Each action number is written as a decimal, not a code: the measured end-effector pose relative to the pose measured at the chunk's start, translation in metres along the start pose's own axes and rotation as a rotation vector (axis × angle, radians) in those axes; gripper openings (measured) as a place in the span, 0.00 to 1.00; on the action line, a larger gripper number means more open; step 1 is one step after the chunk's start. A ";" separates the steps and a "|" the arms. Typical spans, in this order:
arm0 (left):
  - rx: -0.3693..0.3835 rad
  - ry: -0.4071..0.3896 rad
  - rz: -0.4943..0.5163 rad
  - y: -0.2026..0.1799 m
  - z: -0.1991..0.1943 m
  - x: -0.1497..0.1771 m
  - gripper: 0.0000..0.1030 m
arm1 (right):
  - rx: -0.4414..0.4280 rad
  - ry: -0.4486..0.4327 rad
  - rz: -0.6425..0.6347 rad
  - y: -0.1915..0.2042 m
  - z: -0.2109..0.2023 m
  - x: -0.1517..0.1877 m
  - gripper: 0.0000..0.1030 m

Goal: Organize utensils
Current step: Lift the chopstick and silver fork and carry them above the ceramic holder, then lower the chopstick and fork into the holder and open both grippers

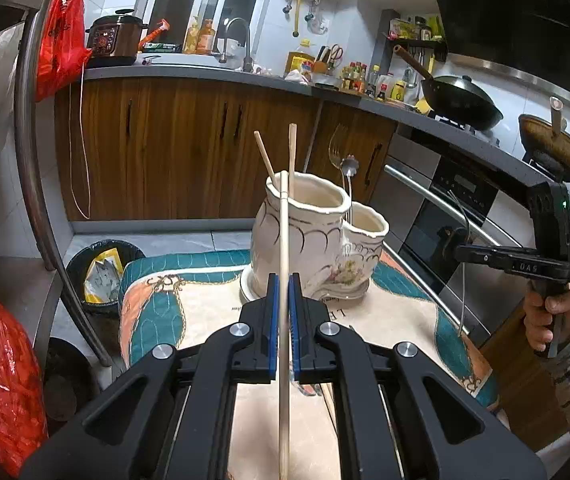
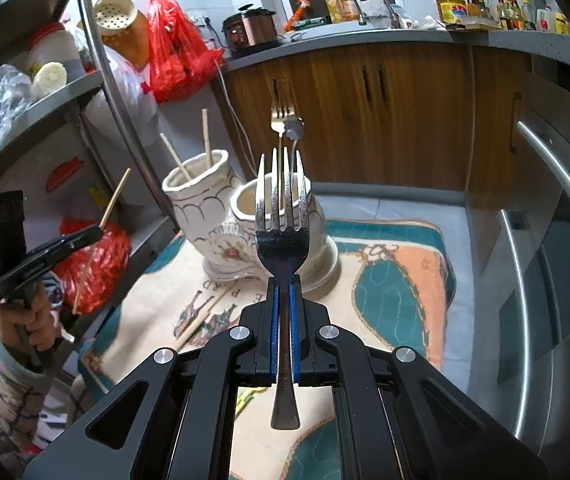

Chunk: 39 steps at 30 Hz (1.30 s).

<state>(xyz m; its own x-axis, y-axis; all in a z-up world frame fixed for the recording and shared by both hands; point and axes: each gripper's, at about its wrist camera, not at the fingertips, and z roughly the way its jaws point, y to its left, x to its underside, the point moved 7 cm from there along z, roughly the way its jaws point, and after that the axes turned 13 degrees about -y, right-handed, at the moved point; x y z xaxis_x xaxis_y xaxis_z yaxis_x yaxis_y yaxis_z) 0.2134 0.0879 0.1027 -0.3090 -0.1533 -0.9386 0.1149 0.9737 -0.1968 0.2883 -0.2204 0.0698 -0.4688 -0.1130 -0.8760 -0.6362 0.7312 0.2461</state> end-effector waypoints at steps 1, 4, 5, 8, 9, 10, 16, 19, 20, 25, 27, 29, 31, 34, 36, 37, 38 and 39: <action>0.002 -0.004 -0.002 0.000 0.000 -0.001 0.04 | -0.002 -0.002 -0.001 0.000 0.000 0.000 0.06; 0.010 -0.017 -0.006 -0.001 0.001 -0.006 0.04 | -0.006 -0.007 0.001 0.001 0.002 -0.001 0.06; 0.008 -0.027 -0.004 -0.001 0.002 -0.009 0.04 | -0.006 -0.008 0.002 0.001 0.003 -0.002 0.06; 0.016 -0.039 -0.008 -0.002 0.005 -0.015 0.04 | -0.007 -0.016 0.002 0.002 0.005 -0.006 0.06; 0.017 -0.045 -0.010 -0.002 0.007 -0.018 0.04 | -0.009 -0.022 0.002 0.003 0.005 -0.009 0.06; 0.018 -0.054 -0.012 -0.002 0.008 -0.022 0.04 | -0.011 -0.025 0.001 0.003 0.006 -0.011 0.06; 0.036 -0.120 -0.034 -0.007 0.020 -0.047 0.04 | -0.018 -0.067 -0.012 0.012 0.010 -0.031 0.06; 0.045 -0.155 -0.030 -0.013 0.030 -0.062 0.04 | -0.021 -0.090 -0.027 0.017 0.013 -0.043 0.06; 0.047 -0.158 -0.030 -0.014 0.033 -0.065 0.04 | -0.021 -0.099 -0.033 0.018 0.015 -0.048 0.06; 0.063 -0.206 -0.046 -0.017 0.055 -0.089 0.04 | -0.027 -0.136 -0.050 0.026 0.023 -0.069 0.06; 0.064 -0.227 -0.045 -0.020 0.064 -0.095 0.04 | -0.024 -0.160 -0.058 0.028 0.026 -0.079 0.06; 0.055 -0.244 -0.046 -0.021 0.072 -0.101 0.04 | -0.019 -0.181 -0.060 0.028 0.030 -0.088 0.06; 0.048 -0.272 -0.048 -0.022 0.080 -0.109 0.04 | -0.001 -0.208 -0.076 0.029 0.035 -0.098 0.06; 0.049 -0.305 -0.050 -0.026 0.092 -0.117 0.04 | 0.013 -0.234 -0.080 0.028 0.042 -0.107 0.06; 0.051 -0.328 -0.044 -0.030 0.102 -0.122 0.04 | 0.023 -0.255 -0.080 0.026 0.049 -0.114 0.06; 0.056 -0.342 -0.044 -0.031 0.106 -0.125 0.04 | 0.022 -0.260 -0.076 0.026 0.052 -0.117 0.06; 0.056 -0.354 -0.042 -0.031 0.108 -0.126 0.04 | 0.020 -0.266 -0.067 0.025 0.056 -0.120 0.06; 0.061 -0.374 -0.041 -0.033 0.112 -0.128 0.04 | 0.019 -0.269 -0.064 0.024 0.058 -0.123 0.06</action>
<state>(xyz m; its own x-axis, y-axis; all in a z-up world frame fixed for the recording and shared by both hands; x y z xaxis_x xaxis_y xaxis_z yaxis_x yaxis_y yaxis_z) 0.3553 0.0569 0.1980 0.0500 -0.2535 -0.9661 0.1694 0.9554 -0.2419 0.3660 -0.1499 0.1592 -0.2465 0.0214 -0.9689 -0.6463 0.7413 0.1808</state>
